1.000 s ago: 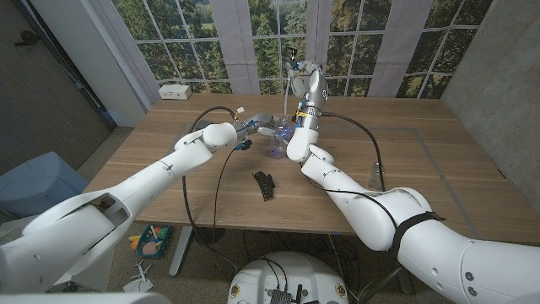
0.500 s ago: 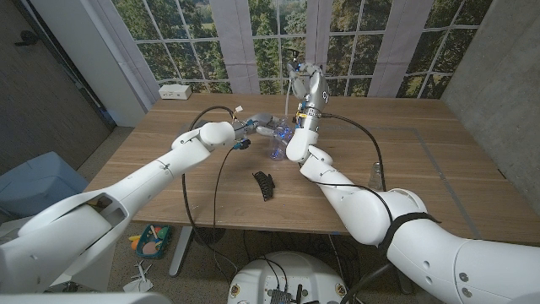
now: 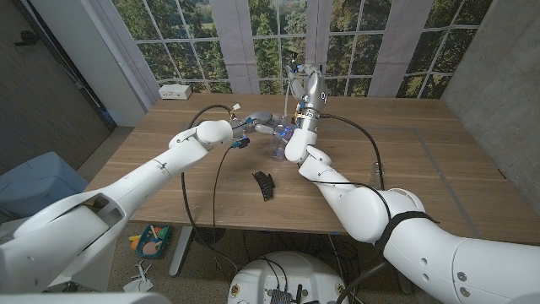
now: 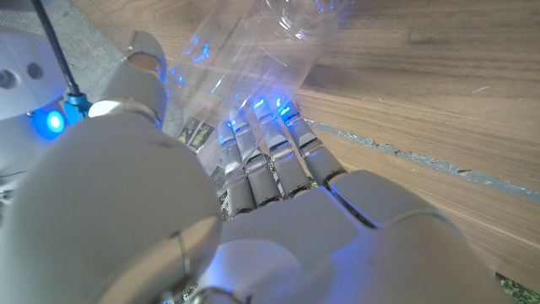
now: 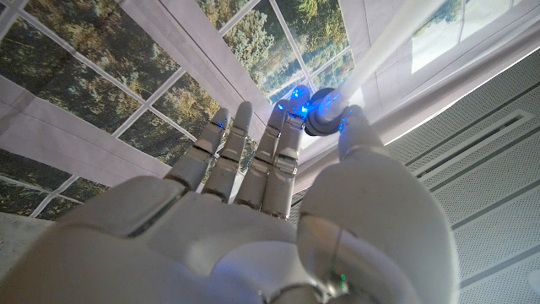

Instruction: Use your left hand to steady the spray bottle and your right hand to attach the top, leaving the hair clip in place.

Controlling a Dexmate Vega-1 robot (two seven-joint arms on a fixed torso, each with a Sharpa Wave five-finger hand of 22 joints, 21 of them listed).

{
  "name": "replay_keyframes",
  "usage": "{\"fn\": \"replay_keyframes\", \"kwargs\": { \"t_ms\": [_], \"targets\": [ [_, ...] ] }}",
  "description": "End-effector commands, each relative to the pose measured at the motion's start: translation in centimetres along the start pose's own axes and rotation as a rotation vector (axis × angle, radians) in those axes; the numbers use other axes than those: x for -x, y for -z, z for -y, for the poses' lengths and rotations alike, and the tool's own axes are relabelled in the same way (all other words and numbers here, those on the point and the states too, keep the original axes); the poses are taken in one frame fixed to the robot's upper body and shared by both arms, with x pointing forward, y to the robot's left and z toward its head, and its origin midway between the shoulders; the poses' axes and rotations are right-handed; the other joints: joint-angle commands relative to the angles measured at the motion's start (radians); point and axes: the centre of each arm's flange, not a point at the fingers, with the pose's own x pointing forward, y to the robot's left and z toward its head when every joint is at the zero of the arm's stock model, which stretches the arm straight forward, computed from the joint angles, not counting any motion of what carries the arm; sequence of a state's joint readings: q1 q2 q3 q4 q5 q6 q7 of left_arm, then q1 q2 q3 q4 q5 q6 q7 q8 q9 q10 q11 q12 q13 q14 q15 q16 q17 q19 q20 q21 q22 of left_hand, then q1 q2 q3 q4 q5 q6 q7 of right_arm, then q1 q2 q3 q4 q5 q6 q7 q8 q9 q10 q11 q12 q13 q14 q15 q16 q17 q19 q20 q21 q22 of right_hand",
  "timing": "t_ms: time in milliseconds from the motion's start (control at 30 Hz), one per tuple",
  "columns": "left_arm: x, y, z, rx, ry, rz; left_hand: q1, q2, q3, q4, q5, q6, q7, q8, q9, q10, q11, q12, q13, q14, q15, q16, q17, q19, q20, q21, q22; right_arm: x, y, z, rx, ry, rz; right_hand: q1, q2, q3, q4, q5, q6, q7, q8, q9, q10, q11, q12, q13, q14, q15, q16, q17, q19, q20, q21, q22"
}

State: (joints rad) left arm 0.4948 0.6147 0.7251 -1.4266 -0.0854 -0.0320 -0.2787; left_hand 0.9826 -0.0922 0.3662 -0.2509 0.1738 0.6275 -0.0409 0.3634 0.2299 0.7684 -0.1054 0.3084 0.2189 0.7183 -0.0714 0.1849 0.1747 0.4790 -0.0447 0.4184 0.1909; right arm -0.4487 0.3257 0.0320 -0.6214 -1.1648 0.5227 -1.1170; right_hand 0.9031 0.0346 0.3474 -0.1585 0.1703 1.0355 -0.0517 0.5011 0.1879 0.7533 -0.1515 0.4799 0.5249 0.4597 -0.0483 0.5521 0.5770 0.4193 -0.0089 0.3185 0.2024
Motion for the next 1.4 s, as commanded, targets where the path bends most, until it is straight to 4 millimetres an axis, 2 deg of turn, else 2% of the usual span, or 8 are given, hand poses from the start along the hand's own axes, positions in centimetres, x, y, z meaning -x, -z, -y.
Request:
{"fn": "replay_keyframes", "kwargs": {
  "t_ms": [33,800,1200,1400],
  "targets": [
    [0.3,-0.1,0.0,0.003,0.013,0.005,0.230,0.238,0.069,0.075,0.005,0.304,0.030,0.002,0.004,0.314,-0.074,0.009,0.003,0.013,-0.167,0.004,0.003,0.004,-0.042,0.007,0.002,-0.2,-0.2,-0.1,0.006,0.006,-0.002,0.084,0.068,-0.002,0.002,0.003,0.009,0.000,0.004,0.005,0.000,-0.005,-0.002,0.003,0.011,-0.150,0.005,0.002,-0.002,-0.003,0.007,0.004],
    [1.4,0.5,-2.5,0.184,-0.042,0.086,0.239,0.235,0.064,0.073,0.006,0.309,0.034,-0.003,0.004,0.320,-0.074,0.007,0.002,0.022,-0.168,0.006,0.004,0.009,-0.045,0.013,0.002,0.8,0.6,0.8,0.016,0.027,-0.015,0.093,0.072,-0.003,0.002,0.003,0.011,0.004,0.000,0.004,0.011,-0.005,0.001,0.004,0.027,-0.153,0.006,0.007,-0.003,-0.006,0.013,0.005],
    [1.5,0.8,-3.1,0.201,-0.058,0.081,0.241,0.235,0.061,0.074,0.006,0.309,0.038,-0.007,0.004,0.321,-0.074,0.007,0.003,0.025,-0.168,0.006,0.004,0.010,-0.046,0.015,0.002,1.6,0.9,1.1,0.014,0.020,-0.001,0.096,0.072,-0.004,0.002,0.003,0.013,0.007,-0.001,0.004,0.014,-0.002,0.001,0.004,0.033,-0.152,0.004,0.008,-0.002,-0.004,0.016,0.005],
    [1.2,0.8,-3.2,0.184,-0.063,0.077,0.243,0.236,0.061,0.074,0.007,0.309,0.038,-0.008,0.004,0.320,-0.073,0.006,0.003,0.027,-0.168,0.006,0.004,0.010,-0.045,0.016,0.002,2.4,0.7,1.5,0.008,-0.006,0.050,0.093,0.071,-0.003,0.003,0.006,0.014,0.013,-0.001,0.005,0.002,0.006,-0.006,0.002,0.032,-0.148,-0.007,0.002,-0.003,0.005,0.018,0.005]
  ]
}}
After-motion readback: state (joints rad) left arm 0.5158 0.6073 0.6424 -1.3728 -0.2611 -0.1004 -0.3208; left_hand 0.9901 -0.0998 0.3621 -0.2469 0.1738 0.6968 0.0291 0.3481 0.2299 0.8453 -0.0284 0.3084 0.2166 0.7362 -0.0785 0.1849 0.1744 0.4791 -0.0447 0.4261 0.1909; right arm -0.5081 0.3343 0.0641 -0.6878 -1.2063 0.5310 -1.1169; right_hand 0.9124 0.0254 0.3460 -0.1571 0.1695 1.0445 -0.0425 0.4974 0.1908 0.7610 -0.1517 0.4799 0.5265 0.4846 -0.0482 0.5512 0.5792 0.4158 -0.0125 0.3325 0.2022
